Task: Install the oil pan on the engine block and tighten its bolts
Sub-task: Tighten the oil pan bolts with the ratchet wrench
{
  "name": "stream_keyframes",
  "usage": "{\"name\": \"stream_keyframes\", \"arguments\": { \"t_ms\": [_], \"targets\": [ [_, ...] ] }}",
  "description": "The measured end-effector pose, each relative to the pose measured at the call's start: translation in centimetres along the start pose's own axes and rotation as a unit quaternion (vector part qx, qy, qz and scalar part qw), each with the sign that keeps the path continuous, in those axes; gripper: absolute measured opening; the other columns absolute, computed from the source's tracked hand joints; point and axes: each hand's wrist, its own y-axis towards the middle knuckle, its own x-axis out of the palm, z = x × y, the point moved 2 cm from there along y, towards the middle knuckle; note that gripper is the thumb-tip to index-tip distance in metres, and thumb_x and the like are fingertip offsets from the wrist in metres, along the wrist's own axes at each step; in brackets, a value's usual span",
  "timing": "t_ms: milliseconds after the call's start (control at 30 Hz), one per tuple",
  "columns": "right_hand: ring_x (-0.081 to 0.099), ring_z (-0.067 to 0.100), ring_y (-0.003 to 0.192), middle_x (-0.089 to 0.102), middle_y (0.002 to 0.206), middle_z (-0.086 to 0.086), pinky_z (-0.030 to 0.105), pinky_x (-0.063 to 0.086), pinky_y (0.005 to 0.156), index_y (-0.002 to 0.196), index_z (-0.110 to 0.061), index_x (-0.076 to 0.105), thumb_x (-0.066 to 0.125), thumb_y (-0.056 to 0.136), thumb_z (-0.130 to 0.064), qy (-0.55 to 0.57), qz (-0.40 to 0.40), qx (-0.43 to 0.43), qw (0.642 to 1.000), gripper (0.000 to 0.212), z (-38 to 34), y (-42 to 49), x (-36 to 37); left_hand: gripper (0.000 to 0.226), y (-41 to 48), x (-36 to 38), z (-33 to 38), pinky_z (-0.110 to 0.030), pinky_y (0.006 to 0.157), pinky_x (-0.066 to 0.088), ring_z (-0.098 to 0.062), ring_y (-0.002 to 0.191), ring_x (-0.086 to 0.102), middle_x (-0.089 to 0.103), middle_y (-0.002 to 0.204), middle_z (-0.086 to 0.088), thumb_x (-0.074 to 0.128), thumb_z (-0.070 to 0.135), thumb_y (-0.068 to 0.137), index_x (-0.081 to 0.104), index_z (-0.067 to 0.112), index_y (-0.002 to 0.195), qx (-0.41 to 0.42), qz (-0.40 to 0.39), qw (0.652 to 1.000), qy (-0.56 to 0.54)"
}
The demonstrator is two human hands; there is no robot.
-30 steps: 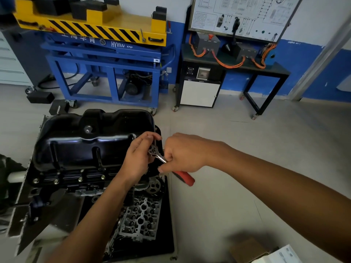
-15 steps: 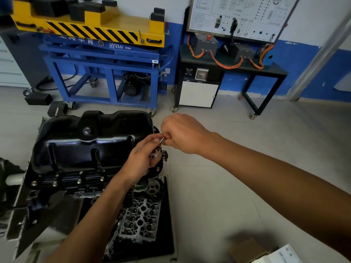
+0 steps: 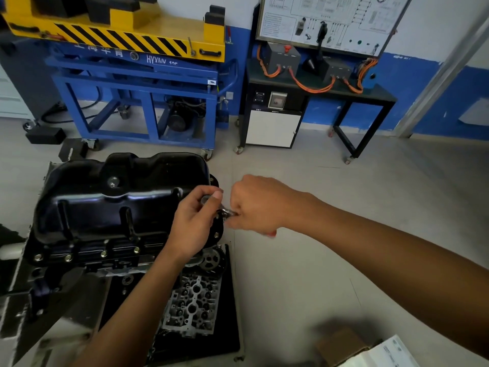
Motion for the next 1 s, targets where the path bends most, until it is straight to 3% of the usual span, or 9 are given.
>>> {"name": "stream_keyframes", "arguments": {
  "t_ms": [67, 167, 233, 300, 433, 533, 633, 733, 1000],
  "targets": [
    [0.042, 0.009, 0.037, 0.040, 0.038, -0.008, 0.022, 0.034, 0.042, 0.046, -0.017, 0.047, 0.072, 0.087, -0.037, 0.073, -0.056, -0.005, 0.996, 0.052, -0.9, -0.2, 0.5, 0.021, -0.1, 0.5, 0.3, -0.029, 0.058, 0.042, -0.019, 0.061, 0.049, 0.056, 0.067, -0.006, 0.051, 0.039, 0.095, 0.068, 0.026, 0.092, 0.020, 0.005, 1.000, 0.007],
    [0.040, 0.009, 0.038, 0.038, 0.038, -0.010, 0.018, 0.032, 0.043, 0.046, -0.015, 0.047, 0.075, 0.086, -0.034, 0.139, -0.083, 0.000, 0.987, 0.052, -1.2, 0.0, 0.6, 0.026, 0.2, 0.6, 0.4, -0.046, 0.066, 0.043, -0.045, 0.070, 0.049, 0.053, 0.081, -0.032, 0.046, 0.035, 0.097, 0.068, 0.021, 0.093, 0.022, -0.002, 1.000, 0.006],
    [0.037, 0.009, 0.037, 0.037, 0.037, -0.012, 0.016, 0.029, 0.041, 0.047, -0.015, 0.046, 0.078, 0.084, -0.032, 0.169, -0.090, 0.012, 0.981, 0.052, -1.0, 0.3, 0.6, 0.025, 0.4, 0.4, 0.5, -0.049, 0.067, 0.040, -0.052, 0.070, 0.045, 0.050, 0.082, -0.037, 0.045, 0.029, 0.097, 0.068, 0.017, 0.096, 0.006, -0.003, 1.000, -0.006],
    [0.036, 0.008, 0.037, 0.039, 0.037, -0.011, 0.018, 0.031, 0.041, 0.050, -0.014, 0.048, 0.080, 0.083, -0.031, 0.176, -0.101, 0.018, 0.979, 0.049, -0.6, 0.5, 0.4, 0.025, 0.5, 0.0, 0.7, -0.046, 0.066, 0.039, -0.040, 0.067, 0.044, 0.051, 0.078, -0.030, 0.045, 0.027, 0.094, 0.069, 0.021, 0.093, -0.014, 0.010, 1.000, -0.024],
    [0.054, 0.008, 0.036, 0.058, 0.043, 0.000, 0.027, 0.048, 0.049, 0.059, -0.011, 0.055, 0.079, 0.084, -0.029, 0.123, -0.107, 0.037, 0.986, 0.039, 0.6, 0.9, -0.4, 0.026, 0.3, -0.3, 0.8, -0.023, 0.051, 0.037, -0.007, 0.055, 0.044, 0.050, 0.062, 0.005, 0.046, 0.028, 0.091, 0.071, 0.032, 0.085, -0.038, -0.002, 0.998, -0.040],
    [0.066, 0.019, 0.050, 0.062, 0.058, 0.005, 0.033, 0.053, 0.054, 0.060, -0.015, 0.054, 0.080, 0.084, -0.024, 0.079, -0.042, 0.048, 0.995, 0.037, 1.3, 1.6, -1.0, 0.025, 0.2, -0.3, 0.8, -0.018, 0.046, 0.034, -0.005, 0.049, 0.041, 0.048, 0.059, 0.008, 0.046, 0.029, 0.092, 0.070, 0.028, 0.097, -0.044, -0.035, 0.997, -0.044],
    [0.059, 0.026, 0.058, 0.057, 0.061, 0.005, 0.037, 0.049, 0.057, 0.058, -0.016, 0.051, 0.076, 0.085, -0.017, 0.005, 0.031, 0.030, 0.999, 0.037, 1.1, 2.5, -1.1, 0.034, 0.2, 0.0, 0.7, -0.015, 0.046, 0.033, -0.003, 0.047, 0.036, 0.044, 0.054, 0.011, 0.045, 0.028, 0.091, 0.064, 0.019, 0.118, -0.061, -0.076, 0.994, -0.049],
    [0.055, 0.026, 0.060, 0.052, 0.060, 0.005, 0.042, 0.052, 0.060, 0.055, -0.020, 0.043, 0.069, 0.087, -0.012, -0.010, 0.081, 0.016, 0.997, 0.042, 0.8, 3.2, -0.8, 0.041, 0.4, 0.1, 0.8, -0.018, 0.046, 0.029, -0.006, 0.048, 0.031, 0.036, 0.056, 0.007, 0.048, 0.030, 0.091, 0.059, 0.023, 0.130, -0.075, -0.091, 0.992, -0.050],
    [0.059, 0.027, 0.063, 0.060, 0.067, 0.010, 0.045, 0.054, 0.062, 0.068, -0.007, 0.059, 0.067, 0.085, -0.008, 0.015, 0.110, 0.020, 0.994, 0.019, 0.4, 3.8, 0.0, 0.048, 0.7, -0.3, 1.0, -0.021, 0.048, 0.027, -0.008, 0.051, 0.030, 0.031, 0.061, 0.003, 0.055, 0.036, 0.095, 0.050, 0.030, 0.142, -0.081, -0.112, 0.989, -0.054]
  ]
}}
